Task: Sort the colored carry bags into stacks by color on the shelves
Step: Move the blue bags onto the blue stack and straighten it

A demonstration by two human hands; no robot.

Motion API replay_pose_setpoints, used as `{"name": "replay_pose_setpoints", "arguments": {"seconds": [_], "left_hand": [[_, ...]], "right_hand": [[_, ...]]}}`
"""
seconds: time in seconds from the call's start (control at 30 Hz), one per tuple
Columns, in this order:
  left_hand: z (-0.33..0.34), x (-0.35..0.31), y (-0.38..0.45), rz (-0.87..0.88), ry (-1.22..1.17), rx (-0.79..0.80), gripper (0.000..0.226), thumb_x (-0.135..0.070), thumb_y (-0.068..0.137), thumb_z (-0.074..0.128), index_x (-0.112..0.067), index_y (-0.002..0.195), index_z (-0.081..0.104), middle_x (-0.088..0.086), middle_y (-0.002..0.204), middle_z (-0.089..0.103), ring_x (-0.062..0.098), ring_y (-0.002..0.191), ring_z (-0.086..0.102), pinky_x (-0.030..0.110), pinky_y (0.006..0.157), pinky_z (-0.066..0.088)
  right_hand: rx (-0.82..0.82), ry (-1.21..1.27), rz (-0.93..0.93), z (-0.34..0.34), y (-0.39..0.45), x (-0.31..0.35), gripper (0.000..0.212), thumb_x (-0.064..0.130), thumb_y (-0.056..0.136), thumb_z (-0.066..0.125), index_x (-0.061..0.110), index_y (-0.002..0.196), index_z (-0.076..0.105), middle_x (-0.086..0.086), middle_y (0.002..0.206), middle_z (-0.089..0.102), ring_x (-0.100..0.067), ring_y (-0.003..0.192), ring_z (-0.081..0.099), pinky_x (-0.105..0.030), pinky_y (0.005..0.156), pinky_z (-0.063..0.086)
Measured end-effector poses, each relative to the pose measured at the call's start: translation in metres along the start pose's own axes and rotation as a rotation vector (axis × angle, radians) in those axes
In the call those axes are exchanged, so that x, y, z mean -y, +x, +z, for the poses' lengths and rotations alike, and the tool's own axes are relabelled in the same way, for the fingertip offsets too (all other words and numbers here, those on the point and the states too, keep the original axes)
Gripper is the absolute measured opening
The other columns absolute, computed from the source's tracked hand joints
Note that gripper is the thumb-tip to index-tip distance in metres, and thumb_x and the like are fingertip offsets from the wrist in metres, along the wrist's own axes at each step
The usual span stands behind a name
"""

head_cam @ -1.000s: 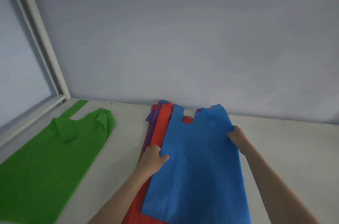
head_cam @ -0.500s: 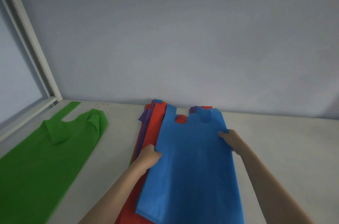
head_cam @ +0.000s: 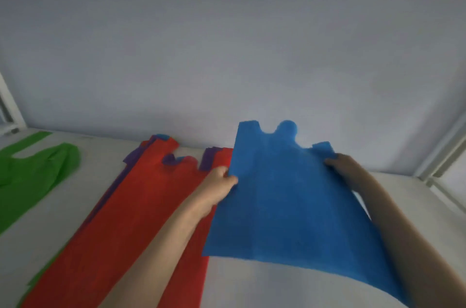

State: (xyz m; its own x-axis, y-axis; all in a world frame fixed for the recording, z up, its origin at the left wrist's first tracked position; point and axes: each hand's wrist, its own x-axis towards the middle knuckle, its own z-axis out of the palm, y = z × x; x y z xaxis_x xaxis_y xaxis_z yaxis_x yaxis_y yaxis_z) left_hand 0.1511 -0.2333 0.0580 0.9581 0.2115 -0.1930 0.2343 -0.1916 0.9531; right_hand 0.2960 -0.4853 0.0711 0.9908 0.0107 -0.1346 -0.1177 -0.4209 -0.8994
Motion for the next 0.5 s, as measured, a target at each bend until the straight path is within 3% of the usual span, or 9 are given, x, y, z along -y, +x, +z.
{"name": "replay_pose_setpoints", "arguments": {"seconds": [0.07, 0.13, 0.2, 0.23, 0.3, 0.37, 0.43, 0.47, 0.5], "left_hand": [[0.033, 0.039, 0.004, -0.114, 0.092, 0.017, 0.02, -0.002, 0.09, 0.043, -0.014, 0.082, 0.057, 0.004, 0.071, 0.058, 0.012, 0.055, 0.05, 0.019, 0.047, 0.036], [0.057, 0.068, 0.003, -0.216, 0.233, 0.004, 0.016, -0.007, 0.089, 0.045, -0.009, 0.083, 0.06, 0.009, 0.07, 0.061, 0.022, 0.059, 0.057, 0.026, 0.05, 0.037], [0.069, 0.083, -0.002, -0.283, 0.396, -0.02, 0.017, -0.014, 0.088, 0.045, -0.008, 0.079, 0.059, 0.009, 0.077, 0.064, 0.028, 0.073, 0.062, 0.028, 0.054, 0.035], [0.073, 0.084, -0.004, -0.289, 0.439, -0.041, 0.019, -0.015, 0.088, 0.044, -0.01, 0.073, 0.054, 0.005, 0.072, 0.061, 0.023, 0.065, 0.057, 0.026, 0.05, 0.031], [0.078, 0.082, -0.004, -0.289, 0.438, -0.08, 0.023, -0.012, 0.088, 0.042, -0.009, 0.064, 0.044, 0.002, 0.064, 0.052, 0.011, 0.048, 0.037, 0.025, 0.044, 0.022], [0.081, 0.077, -0.005, -0.301, 0.427, -0.068, 0.027, -0.009, 0.088, 0.041, -0.01, 0.062, 0.042, 0.002, 0.063, 0.048, 0.012, 0.049, 0.04, 0.026, 0.043, 0.026], [0.085, 0.074, -0.003, -0.313, 0.444, -0.064, 0.023, -0.01, 0.09, 0.042, 0.006, 0.085, 0.058, 0.02, 0.089, 0.064, 0.032, 0.081, 0.063, 0.031, 0.055, 0.035], [0.087, 0.072, -0.003, -0.321, 0.458, -0.077, 0.029, -0.011, 0.09, 0.042, 0.013, 0.101, 0.057, 0.027, 0.106, 0.063, 0.037, 0.099, 0.062, 0.029, 0.058, 0.033], [0.089, 0.071, -0.004, -0.328, 0.467, -0.076, 0.032, -0.01, 0.091, 0.043, 0.015, 0.106, 0.055, 0.03, 0.114, 0.061, 0.038, 0.106, 0.059, 0.028, 0.06, 0.031]], "right_hand": [[0.043, -0.027, 0.098, 0.002, 0.004, -0.045, 0.026, -0.009, 0.088, 0.042, -0.011, 0.11, 0.056, -0.012, 0.077, 0.057, -0.021, 0.061, 0.048, -0.024, 0.049, 0.045], [0.056, -0.084, 0.201, 0.003, 0.012, -0.084, 0.029, -0.011, 0.087, 0.043, -0.017, 0.112, 0.053, -0.014, 0.082, 0.057, -0.026, 0.075, 0.052, -0.03, 0.058, 0.04], [0.091, -0.079, 0.276, 0.002, 0.016, -0.104, 0.026, -0.009, 0.087, 0.043, -0.009, 0.11, 0.054, -0.016, 0.094, 0.056, -0.026, 0.087, 0.051, -0.029, 0.059, 0.039], [0.113, -0.068, 0.292, 0.0, 0.017, -0.11, 0.022, -0.009, 0.088, 0.042, -0.003, 0.106, 0.053, -0.016, 0.097, 0.054, -0.026, 0.089, 0.05, -0.028, 0.058, 0.038], [0.13, -0.039, 0.295, -0.003, 0.02, -0.113, 0.017, -0.009, 0.088, 0.042, 0.0, 0.099, 0.05, -0.015, 0.094, 0.054, -0.026, 0.085, 0.05, -0.027, 0.058, 0.037], [0.114, -0.04, 0.279, -0.005, 0.025, -0.115, 0.015, -0.01, 0.087, 0.042, 0.0, 0.095, 0.049, -0.012, 0.081, 0.053, -0.024, 0.071, 0.049, -0.027, 0.056, 0.035], [0.1, -0.04, 0.261, -0.006, 0.029, -0.117, 0.014, -0.009, 0.086, 0.043, 0.0, 0.095, 0.05, -0.011, 0.079, 0.053, -0.024, 0.07, 0.048, -0.027, 0.058, 0.035], [0.094, -0.037, 0.26, -0.006, 0.031, -0.118, 0.014, -0.008, 0.087, 0.043, 0.0, 0.095, 0.051, -0.013, 0.085, 0.054, -0.025, 0.076, 0.049, -0.028, 0.06, 0.036], [0.091, -0.035, 0.26, -0.007, 0.033, -0.119, 0.015, -0.006, 0.087, 0.043, -0.001, 0.097, 0.053, -0.015, 0.089, 0.053, -0.025, 0.081, 0.048, -0.027, 0.059, 0.035]]}}
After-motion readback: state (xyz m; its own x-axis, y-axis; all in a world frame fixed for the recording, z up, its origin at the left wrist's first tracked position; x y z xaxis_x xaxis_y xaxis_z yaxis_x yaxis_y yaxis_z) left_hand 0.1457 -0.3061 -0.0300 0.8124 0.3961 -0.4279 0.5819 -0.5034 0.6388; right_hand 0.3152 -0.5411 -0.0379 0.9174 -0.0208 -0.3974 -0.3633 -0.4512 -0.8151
